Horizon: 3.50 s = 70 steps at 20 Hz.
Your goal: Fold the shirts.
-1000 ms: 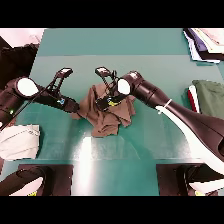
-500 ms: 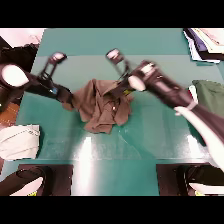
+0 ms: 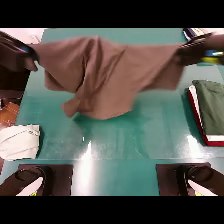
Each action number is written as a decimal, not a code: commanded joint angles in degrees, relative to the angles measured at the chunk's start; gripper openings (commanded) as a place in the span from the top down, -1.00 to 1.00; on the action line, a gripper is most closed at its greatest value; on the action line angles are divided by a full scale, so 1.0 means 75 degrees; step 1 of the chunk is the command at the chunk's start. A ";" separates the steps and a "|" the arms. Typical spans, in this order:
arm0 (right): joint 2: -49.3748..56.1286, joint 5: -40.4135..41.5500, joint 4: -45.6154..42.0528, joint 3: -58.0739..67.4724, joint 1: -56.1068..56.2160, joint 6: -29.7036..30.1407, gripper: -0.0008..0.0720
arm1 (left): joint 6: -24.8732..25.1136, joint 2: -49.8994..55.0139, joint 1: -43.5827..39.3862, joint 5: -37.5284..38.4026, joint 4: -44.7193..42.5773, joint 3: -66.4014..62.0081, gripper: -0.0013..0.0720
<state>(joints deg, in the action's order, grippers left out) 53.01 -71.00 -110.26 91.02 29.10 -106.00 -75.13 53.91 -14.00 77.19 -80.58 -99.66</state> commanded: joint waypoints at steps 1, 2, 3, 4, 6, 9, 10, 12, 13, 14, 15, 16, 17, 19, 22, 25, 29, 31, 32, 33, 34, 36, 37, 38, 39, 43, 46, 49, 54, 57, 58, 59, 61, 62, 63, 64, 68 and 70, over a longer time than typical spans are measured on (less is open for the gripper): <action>-0.1259 -0.0009 -0.0038 0.0006 -0.0396 -0.0006 0.91 | -0.0017 -0.0414 -0.0003 0.0644 -0.0041 -0.1317 0.90; -0.1492 -0.0012 -0.0038 0.0006 -0.0501 -0.0009 0.92 | -0.0076 -0.0469 -0.0003 0.0662 -0.0006 -0.1652 0.90; -0.1714 -0.0009 -0.0038 0.0006 -0.0635 -0.0009 0.92 | -0.0224 -0.0539 -0.0003 0.0650 -0.0003 -0.2057 0.90; -0.1897 -0.0015 -0.0038 0.0006 -0.0784 -0.0009 0.92 | -0.0271 -0.0571 -0.0003 0.0603 -0.0003 -0.2331 0.90; -0.2116 -0.0023 -0.0026 0.0006 -0.1125 -0.0017 0.92 | -0.0271 -0.0571 -0.0003 0.0557 -0.0017 -0.2696 0.90; -0.1920 -0.0271 0.0239 0.0006 -0.1585 -0.0070 0.92 | -0.0341 -0.0522 -0.0003 0.0624 -0.0055 -0.2101 0.90; -0.1687 -0.0399 0.0493 0.0006 -0.1728 -0.0061 0.92 | -0.0341 -0.0490 -0.0003 0.0667 -0.0055 -0.1658 0.91; -0.0965 -0.0772 0.1180 0.0006 -0.1999 0.0154 0.92 | -0.0388 -0.0321 -0.0003 0.0758 -0.0026 -0.0527 0.90; -0.0490 -0.0968 0.1536 0.0006 -0.2133 0.0379 0.92 | -0.0385 -0.0198 -0.0003 0.0874 -0.0026 0.0108 0.90; -0.0015 -0.1099 0.1784 0.0003 -0.2288 0.0565 0.91 | -0.0385 -0.0070 -0.0003 0.0985 -0.0023 0.0717 0.90; 0.0525 -0.1139 0.2063 0.0003 -0.2471 0.0796 0.91 | -0.0385 0.0070 -0.0003 0.1008 -0.0029 0.1390 0.90; 0.1023 -0.1099 0.2416 0.0003 -0.2649 0.1055 0.91 | -0.0376 0.0187 -0.0003 0.0935 -0.0029 0.2049 0.90; 0.1547 -0.0965 0.2926 0.0003 -0.2850 0.1314 0.91 | -0.0318 0.0277 -0.0003 0.0720 -0.0029 0.2774 0.90; 0.2451 -0.0408 0.4077 0.0006 -0.3267 0.1816 0.91 | -0.0318 0.0405 -0.0003 -0.0003 -0.0041 0.4065 0.90; 0.3436 0.0804 0.5852 0.0006 -0.3786 0.2366 0.89 | -0.0323 0.0510 0.0000 -0.1046 -0.0090 0.5307 0.90; 0.3829 0.0979 0.6927 0.0006 -0.4252 0.2605 -0.70 | -0.0323 0.0501 0.0000 -0.1262 -0.0125 0.5525 0.90; 0.3494 -0.0697 0.6892 -0.0498 -0.4940 0.3357 -0.20 | -0.0326 0.0501 0.0000 -0.1224 -0.0210 0.5525 0.90; 0.3013 -0.1244 0.6889 -0.1603 -0.5167 0.3547 -0.20 | -0.0326 0.0501 -0.0003 -0.1247 -0.0210 0.5525 0.90; 0.2710 -0.1288 0.6895 -0.2387 -0.5281 0.3605 -0.20 | -0.0326 0.0501 0.0000 -0.1276 -0.0210 0.5525 0.90; 0.2425 -0.1209 0.6904 -0.3174 -0.5368 0.3605 -0.20 | -0.0326 0.0501 -0.0003 -0.1291 -0.0210 0.5525 0.90; 0.2154 -0.1011 0.6910 -0.4025 -0.5423 0.3605 -0.20 | -0.0329 0.0501 -0.0003 -0.1291 -0.0207 0.5525 0.90; 0.1824 -0.0734 0.6916 -0.5421 -0.5441 0.3605 -0.20 | -0.0332 0.0501 -0.0003 -0.1288 -0.0204 0.5525 0.90; 0.1728 -0.0653 0.6977 -0.6041 -0.5397 0.3605 -0.20 | -0.0335 0.0501 -0.0003 -0.1282 -0.0204 0.5525 0.90; 0.1682 -0.0536 0.7032 -0.6537 -0.5316 0.3605 -0.20 | -0.0335 0.0501 -0.0003 -0.1268 -0.0201 0.5525 0.90; 0.1682 -0.0408 0.7181 -0.6892 -0.5208 0.3608 -0.20 | -0.0335 0.0501 -0.0003 -0.1262 -0.0201 0.5525 0.90; 0.1682 0.0525 0.8064 -0.7650 -0.4599 0.3756 -0.21 | -0.0335 0.0501 -0.0003 -0.1209 -0.0201 0.5525 0.90; 0.1682 0.0956 0.8166 -0.7659 -0.4173 0.3739 -0.21 | -0.0335 0.0501 -0.0003 -0.1174 -0.0201 0.5525 0.90; 0.1682 0.1157 0.8163 -0.7659 -0.3841 0.3716 0.15 | -0.0373 0.0501 -0.0003 -0.1142 -0.0195 0.5525 0.90; 0.1055 0.1043 0.8160 -0.7079 -0.3689 0.3745 0.91 | -0.0393 0.0484 0.0000 -0.0702 -0.0323 0.5021 0.90; -0.0254 0.0863 0.8160 -0.5520 -0.4083 0.3730 0.91 | -0.0388 0.0405 0.0000 -0.0020 -0.0469 0.3483 0.90; -0.0708 0.0892 0.8148 -0.4806 -0.4287 0.3678 0.91 | -0.0388 0.0335 -0.0003 0.0198 -0.0469 0.2806 0.90; -0.1096 0.0944 0.8148 -0.4045 -0.4526 0.3637 0.92 | -0.0388 0.0268 -0.0003 0.0376 -0.0469 0.2116 0.90; -0.1641 0.0976 0.8137 -0.2661 -0.5010 0.3541 0.91 | -0.0388 0.0111 -0.0003 0.0781 -0.0458 0.0766 0.90; -0.1871 0.0953 0.8107 -0.1964 -0.5292 0.3535 0.92 | -0.0391 0.0050 -0.0003 0.0988 -0.0417 0.0146 0.90; -0.2040 0.0892 0.8099 -0.1376 -0.5560 0.3535 0.92 | -0.0391 -0.0026 -0.0003 0.1201 -0.0376 -0.0493 0.90; -0.2183 0.0793 0.8099 -0.0807 -0.5863 0.3535 0.92 | -0.0393 -0.0090 -0.0003 0.1343 -0.0321 -0.1029 0.90; -0.2483 0.0090 0.8096 0.0697 -0.7286 0.3459 0.92 | -0.0726 -0.0472 -0.0003 0.1419 0.0510 -0.2774 0.90; -0.2323 -0.0434 0.8102 0.1376 -0.8090 0.3354 0.92 | -0.0761 -0.0708 -0.0003 0.1236 0.1107 -0.2993 0.91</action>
<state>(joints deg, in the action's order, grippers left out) 35.86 -69.58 -49.39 93.62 -24.21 -79.92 -79.59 50.54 -14.02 86.89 -78.00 -116.31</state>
